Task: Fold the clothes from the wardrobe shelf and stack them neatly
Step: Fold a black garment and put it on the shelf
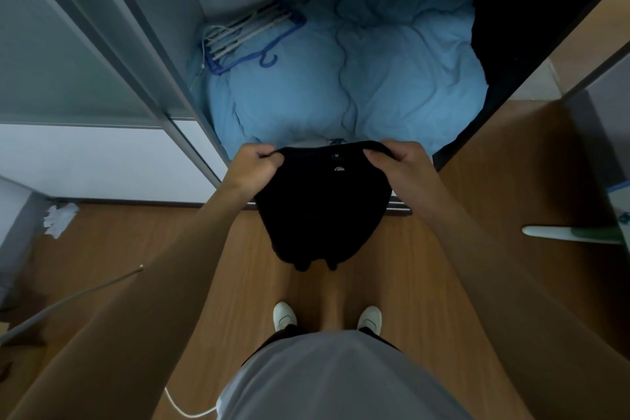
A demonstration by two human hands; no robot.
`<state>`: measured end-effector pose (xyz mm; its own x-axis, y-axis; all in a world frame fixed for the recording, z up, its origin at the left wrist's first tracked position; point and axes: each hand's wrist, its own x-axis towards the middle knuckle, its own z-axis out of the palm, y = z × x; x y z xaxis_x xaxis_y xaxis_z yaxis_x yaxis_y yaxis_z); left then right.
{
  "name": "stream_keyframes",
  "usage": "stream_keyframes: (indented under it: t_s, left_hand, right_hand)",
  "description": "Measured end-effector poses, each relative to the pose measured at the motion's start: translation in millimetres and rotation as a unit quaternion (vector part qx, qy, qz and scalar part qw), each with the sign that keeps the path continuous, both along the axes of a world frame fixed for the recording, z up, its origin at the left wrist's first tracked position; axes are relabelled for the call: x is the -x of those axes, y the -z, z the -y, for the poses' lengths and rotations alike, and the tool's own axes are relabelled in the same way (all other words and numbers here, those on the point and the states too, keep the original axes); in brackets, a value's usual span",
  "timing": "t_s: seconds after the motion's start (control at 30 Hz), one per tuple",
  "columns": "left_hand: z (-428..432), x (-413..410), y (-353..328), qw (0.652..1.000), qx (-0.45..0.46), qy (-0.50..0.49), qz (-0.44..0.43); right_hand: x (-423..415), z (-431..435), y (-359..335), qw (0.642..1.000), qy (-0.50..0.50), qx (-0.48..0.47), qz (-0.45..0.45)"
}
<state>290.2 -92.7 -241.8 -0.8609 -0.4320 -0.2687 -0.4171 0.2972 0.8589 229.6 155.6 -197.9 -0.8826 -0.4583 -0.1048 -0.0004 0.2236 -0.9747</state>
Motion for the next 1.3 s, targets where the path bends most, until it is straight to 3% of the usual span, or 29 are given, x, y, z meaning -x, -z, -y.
stream_keyframes:
  t_s: [0.1, 0.2, 0.27, 0.37, 0.47, 0.57, 0.67, 0.8, 0.9, 1.07, 1.2, 1.3]
  left_hand:
    - [0, -8, 14, 0.997, 0.066, 0.026, 0.004]
    - [1, -7, 12, 0.993, 0.097, -0.012, -0.072]
    - [-2, 1, 1, 0.986, 0.090, -0.052, -0.128]
    - [-7, 13, -13, 0.980, 0.117, -0.026, -0.160]
    - [-12, 19, -21, 0.974, 0.165, -0.004, -0.154]
    - [-9, 20, -14, 0.974, 0.194, -0.035, -0.109]
    - [0, 18, -4, 0.983, 0.151, -0.063, -0.081]
    - [19, 21, -11, 0.990, 0.009, -0.116, -0.078]
    - [43, 25, -21, 0.998, -0.011, -0.053, -0.025]
    - [73, 28, -32, 0.998, -0.015, 0.066, -0.006]
    - [78, 27, -31, 0.988, -0.033, 0.151, 0.026]
    - [80, 30, -25, 0.972, 0.011, 0.222, 0.080]
  right_hand:
    - [-3, 10, 0, 0.994, -0.044, -0.062, -0.075]
    - [-1, 8, 10, 0.988, -0.066, -0.108, -0.090]
    - [5, -1, 21, 0.978, -0.085, -0.177, -0.063]
    - [5, -16, 40, 0.958, -0.124, -0.258, 0.029]
    - [5, -27, 41, 0.971, -0.046, -0.231, 0.048]
    - [12, -32, 23, 0.989, 0.092, -0.086, 0.079]
    - [17, -28, -2, 0.982, 0.130, 0.014, 0.135]
    - [19, -18, -22, 0.986, -0.026, -0.138, 0.087]
    - [21, -25, -26, 0.963, -0.128, -0.199, 0.126]
    - [37, -43, -21, 0.962, -0.153, -0.174, 0.143]
    - [50, -31, -19, 0.976, -0.062, -0.203, 0.041]
    - [58, -27, -15, 0.981, 0.024, -0.191, -0.032]
